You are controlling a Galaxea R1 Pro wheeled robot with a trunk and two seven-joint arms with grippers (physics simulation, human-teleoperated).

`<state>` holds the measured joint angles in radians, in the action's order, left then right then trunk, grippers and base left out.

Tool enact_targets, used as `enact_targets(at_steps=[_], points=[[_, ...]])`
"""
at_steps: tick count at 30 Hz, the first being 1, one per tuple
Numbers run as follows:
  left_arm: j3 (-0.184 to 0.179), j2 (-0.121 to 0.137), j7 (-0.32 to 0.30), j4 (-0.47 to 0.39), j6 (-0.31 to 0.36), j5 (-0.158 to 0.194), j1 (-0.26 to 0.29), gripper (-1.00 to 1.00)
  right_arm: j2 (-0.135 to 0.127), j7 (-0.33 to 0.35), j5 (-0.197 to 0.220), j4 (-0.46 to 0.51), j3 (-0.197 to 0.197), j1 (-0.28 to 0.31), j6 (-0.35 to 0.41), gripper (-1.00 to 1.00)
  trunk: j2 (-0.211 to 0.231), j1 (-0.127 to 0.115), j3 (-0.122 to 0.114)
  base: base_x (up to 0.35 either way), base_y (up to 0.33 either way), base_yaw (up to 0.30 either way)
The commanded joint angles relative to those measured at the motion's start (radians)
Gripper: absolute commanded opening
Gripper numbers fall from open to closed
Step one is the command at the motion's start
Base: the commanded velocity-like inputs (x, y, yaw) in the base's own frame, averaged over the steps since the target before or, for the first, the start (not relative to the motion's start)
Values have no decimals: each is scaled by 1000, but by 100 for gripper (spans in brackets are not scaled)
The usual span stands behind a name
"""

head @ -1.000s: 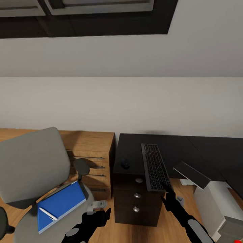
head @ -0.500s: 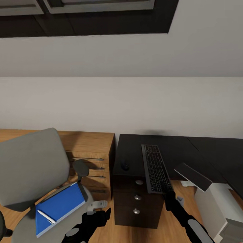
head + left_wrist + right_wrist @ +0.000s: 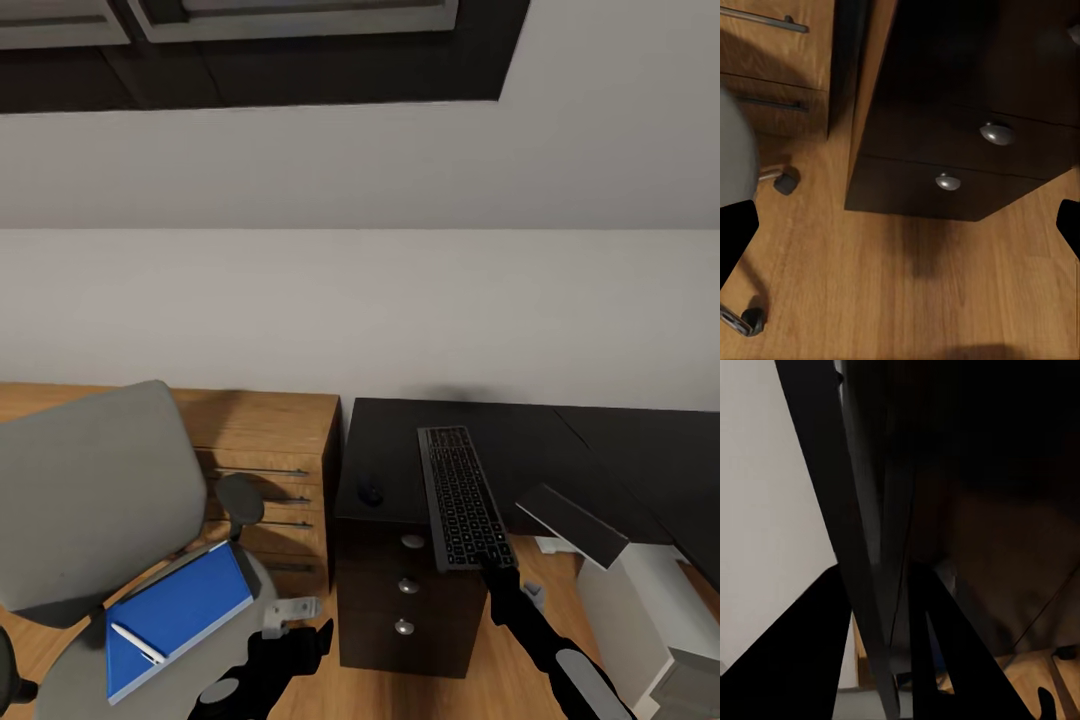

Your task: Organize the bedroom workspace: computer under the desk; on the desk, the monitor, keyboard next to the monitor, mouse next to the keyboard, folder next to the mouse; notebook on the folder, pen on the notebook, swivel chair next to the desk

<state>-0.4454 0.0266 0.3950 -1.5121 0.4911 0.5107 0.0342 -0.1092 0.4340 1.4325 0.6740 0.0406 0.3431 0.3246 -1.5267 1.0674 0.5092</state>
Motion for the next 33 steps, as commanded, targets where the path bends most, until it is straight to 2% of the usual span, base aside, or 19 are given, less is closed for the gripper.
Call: enact_targets(at_steps=[1,7,13,19,22,25,29,33], points=[[-7,1,11,-1,1,10,1,100,0,0,8,0,2,1,8,-100,7,-4,-2,0,0,0],[-14,1,12,-1,0,9,1,100,0,6,6,20,1,1,5,-100,49,-27,-21,0,0,0],[-15,1,14,0,1,9,1,100,0,1,2,137,1,-5,5,-100,91,-50,-40,0,0,0],[-15,1,18,-1,-1,9,1,100,-1,0,1,210,2,-11,4,-100,133,-73,-59,0,0,0],[-15,1,19,0,-2,8,1,100,-1,-23,0,302,2,-52,-28,-100,154,-85,-68,0,0,0],[-17,1,19,0,-3,8,1,100,0,-84,0,433,0,-114,-88,-100,175,-96,-77,0,0,0],[-18,1,19,0,-3,7,1,100,1,-170,4,622,-5,-210,-111,-100,203,-111,-90,0,0,0],[-18,1,19,0,-3,8,1,100,0,-212,8,684,-6,-247,-100,-100,231,-127,-102,0,0,0]])
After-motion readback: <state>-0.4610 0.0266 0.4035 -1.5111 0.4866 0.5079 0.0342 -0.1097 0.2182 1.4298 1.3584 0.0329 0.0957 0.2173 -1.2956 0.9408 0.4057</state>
